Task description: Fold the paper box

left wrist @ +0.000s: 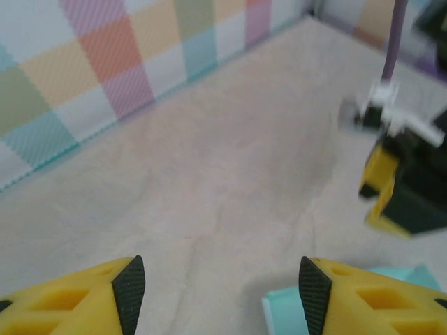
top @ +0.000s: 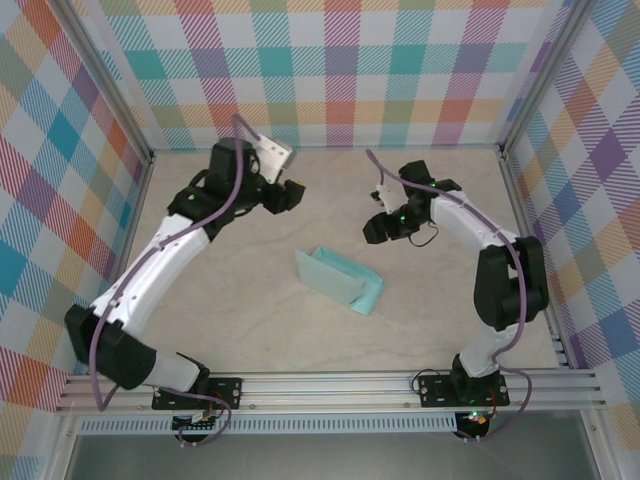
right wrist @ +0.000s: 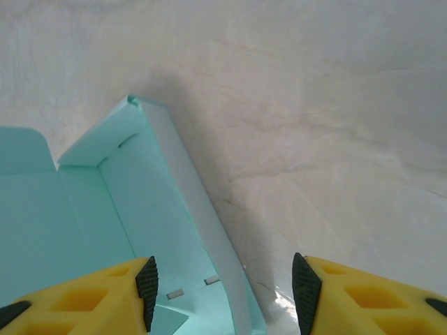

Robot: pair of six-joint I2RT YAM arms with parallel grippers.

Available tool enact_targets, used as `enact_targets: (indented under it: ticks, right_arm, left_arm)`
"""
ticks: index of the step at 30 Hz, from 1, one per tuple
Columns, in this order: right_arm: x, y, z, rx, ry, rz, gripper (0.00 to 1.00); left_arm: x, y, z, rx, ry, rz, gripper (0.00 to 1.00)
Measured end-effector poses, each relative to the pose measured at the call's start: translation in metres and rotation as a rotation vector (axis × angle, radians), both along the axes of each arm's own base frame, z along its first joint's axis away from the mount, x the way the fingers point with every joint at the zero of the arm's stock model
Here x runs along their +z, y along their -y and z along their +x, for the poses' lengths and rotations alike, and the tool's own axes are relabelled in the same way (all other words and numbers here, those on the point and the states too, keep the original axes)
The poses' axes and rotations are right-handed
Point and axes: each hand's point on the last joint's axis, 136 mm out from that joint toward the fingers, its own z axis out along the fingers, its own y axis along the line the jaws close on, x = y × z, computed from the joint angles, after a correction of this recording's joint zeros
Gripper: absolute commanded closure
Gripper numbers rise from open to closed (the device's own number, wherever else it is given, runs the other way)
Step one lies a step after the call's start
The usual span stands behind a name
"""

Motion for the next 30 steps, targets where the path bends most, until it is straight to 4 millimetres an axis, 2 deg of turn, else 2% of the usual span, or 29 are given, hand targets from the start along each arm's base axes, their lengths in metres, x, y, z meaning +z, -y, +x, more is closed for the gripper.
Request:
enact_targets:
  ticks: [3,6,9,11,14,16,19,24,26,30]
  right_arm:
    - [-0.017,-0.022,0.000,0.110,-0.014,-0.034,0.46]
    - [-0.034,-0.040,-0.001,0.194,-0.011,-0.075,0.46]
    - [-0.047,-0.052,-0.005,0.258,-0.023,-0.105,0.47]
    - [-0.055,-0.058,-0.009,0.290,-0.032,-0.117,0.47]
    - [-0.059,-0.059,-0.013,0.304,-0.042,-0.127,0.47]
    - [-0.057,-0.058,-0.010,0.297,-0.026,-0.133,0.46]
    - [-0.049,-0.050,-0.005,0.261,0.005,-0.127,0.45]
    - [-0.024,-0.041,0.002,0.274,0.089,-0.131,0.45]
    - [-0.024,-0.042,0.001,0.313,0.115,-0.145,0.44]
    - [-0.034,-0.047,-0.010,0.402,0.139,-0.165,0.44]
  left_arm:
    - [-0.005,-0.028,-0.007,0.097,-0.018,-0.086,0.32]
    - [-0.032,-0.053,-0.013,0.204,-0.088,-0.135,0.27]
    - [-0.064,-0.085,-0.019,0.368,-0.163,-0.180,0.12]
    - [-0.075,-0.107,-0.024,0.475,-0.191,-0.222,0.12]
    - [-0.077,-0.128,-0.027,0.569,-0.193,-0.287,0.12]
    - [-0.074,-0.130,-0.025,0.579,-0.188,-0.325,0.12]
    - [-0.075,-0.116,-0.019,0.518,-0.208,-0.371,0.12]
    - [-0.099,-0.088,-0.006,0.399,-0.330,-0.382,0.14]
    - [-0.105,-0.082,-0.003,0.372,-0.358,-0.377,0.14]
    - [-0.105,-0.082,-0.004,0.373,-0.373,-0.362,0.13]
